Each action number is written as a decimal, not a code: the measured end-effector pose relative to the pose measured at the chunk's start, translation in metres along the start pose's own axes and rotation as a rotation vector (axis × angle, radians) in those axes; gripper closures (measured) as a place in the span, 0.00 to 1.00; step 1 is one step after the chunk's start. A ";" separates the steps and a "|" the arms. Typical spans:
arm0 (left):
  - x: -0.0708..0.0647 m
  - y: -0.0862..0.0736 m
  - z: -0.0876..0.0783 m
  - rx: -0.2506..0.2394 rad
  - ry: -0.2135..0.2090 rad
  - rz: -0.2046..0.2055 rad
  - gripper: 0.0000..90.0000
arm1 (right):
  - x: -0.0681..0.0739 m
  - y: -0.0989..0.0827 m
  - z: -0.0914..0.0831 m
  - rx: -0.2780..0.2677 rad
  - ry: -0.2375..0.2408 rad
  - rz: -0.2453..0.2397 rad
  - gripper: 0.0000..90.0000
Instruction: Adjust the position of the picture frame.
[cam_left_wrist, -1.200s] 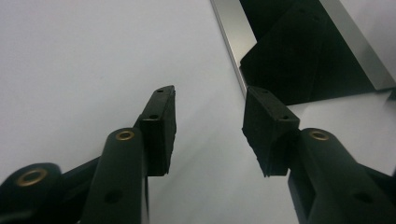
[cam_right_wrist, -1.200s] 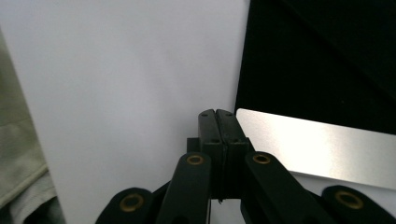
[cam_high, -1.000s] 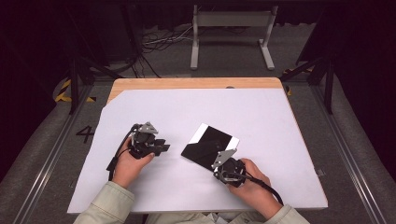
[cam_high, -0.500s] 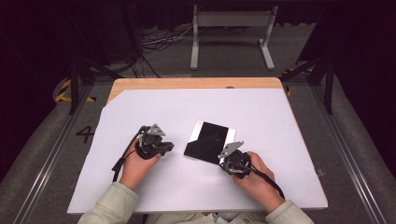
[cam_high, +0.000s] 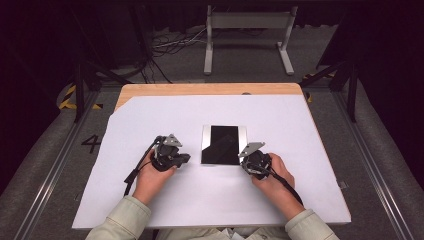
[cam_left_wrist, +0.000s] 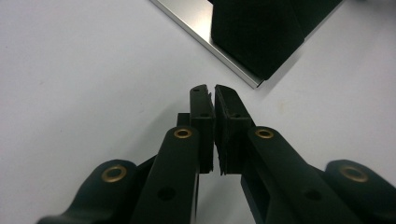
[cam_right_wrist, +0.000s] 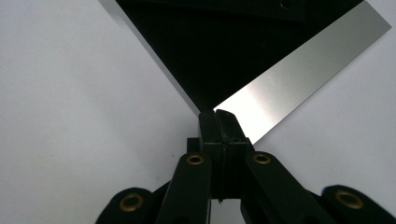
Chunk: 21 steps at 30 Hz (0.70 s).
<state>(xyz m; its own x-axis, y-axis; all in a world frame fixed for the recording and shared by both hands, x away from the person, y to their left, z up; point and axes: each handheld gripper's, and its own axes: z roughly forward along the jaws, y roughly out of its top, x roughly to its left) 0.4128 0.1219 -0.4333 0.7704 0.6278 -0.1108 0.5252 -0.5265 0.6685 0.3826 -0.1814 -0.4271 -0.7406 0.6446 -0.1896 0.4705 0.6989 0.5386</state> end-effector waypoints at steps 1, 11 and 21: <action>0.000 0.001 0.001 -0.001 0.001 -0.002 0.96 | 0.000 0.000 0.000 -0.001 -0.002 0.005 1.00; 0.001 0.012 0.001 -0.046 -0.037 -0.062 1.00 | -0.007 -0.006 -0.024 -0.081 0.033 0.046 1.00; 0.001 0.029 0.014 -0.081 -0.030 -0.098 1.00 | -0.027 -0.024 -0.052 -0.130 0.003 0.126 1.00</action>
<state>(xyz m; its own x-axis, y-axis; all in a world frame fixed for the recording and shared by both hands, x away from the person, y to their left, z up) 0.4337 0.0991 -0.4239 0.7283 0.6556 -0.1996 0.5681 -0.4148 0.7108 0.3665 -0.2315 -0.3921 -0.6812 0.7236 -0.1116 0.4938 0.5666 0.6597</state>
